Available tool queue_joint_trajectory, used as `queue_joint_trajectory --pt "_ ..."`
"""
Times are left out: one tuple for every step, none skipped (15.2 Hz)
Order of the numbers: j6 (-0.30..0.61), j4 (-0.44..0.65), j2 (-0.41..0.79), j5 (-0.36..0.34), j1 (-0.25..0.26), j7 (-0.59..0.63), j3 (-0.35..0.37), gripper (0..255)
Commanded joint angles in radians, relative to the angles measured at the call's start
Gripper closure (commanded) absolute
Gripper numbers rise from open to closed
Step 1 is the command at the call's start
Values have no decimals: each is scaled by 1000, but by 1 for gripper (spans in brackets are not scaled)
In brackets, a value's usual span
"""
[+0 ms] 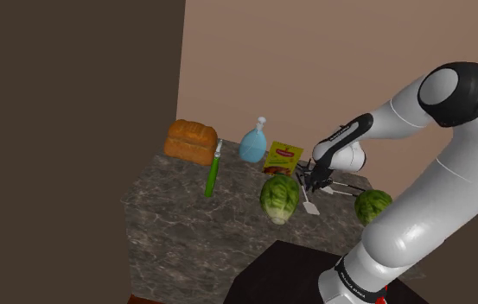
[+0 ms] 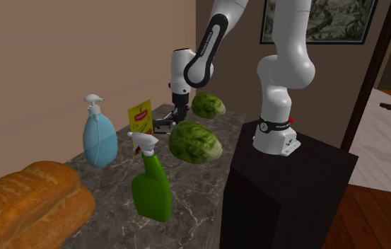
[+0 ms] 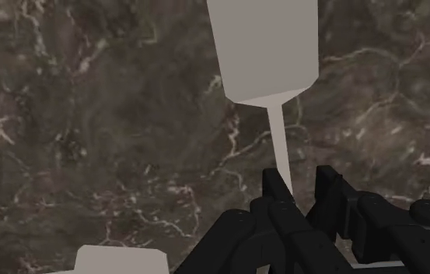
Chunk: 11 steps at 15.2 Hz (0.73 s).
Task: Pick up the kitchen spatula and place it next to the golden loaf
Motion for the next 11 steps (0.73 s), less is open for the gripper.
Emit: queue_joint_trajectory --pt "-38 2 -39 -46 -1 33 -7 255" --pt "-55 2 -57 -64 -3 46 -8 255" --pt "-72 3 -75 -81 -6 57 -8 255" --pt "-90 5 -92 -95 -9 68 -7 255" --pt "-107 6 -109 -109 -12 77 -6 255" --pt "-125 8 -126 -120 -16 86 -5 255" --pt "-143 10 -143 -131 -19 93 -2 255" --pt "-160 12 -159 -141 -22 100 0 255" --pt "-178 15 -175 -149 -25 106 2 255" --pt "-196 18 -190 -157 -28 112 5 255" --pt "-213 21 -205 -164 -31 117 7 255"
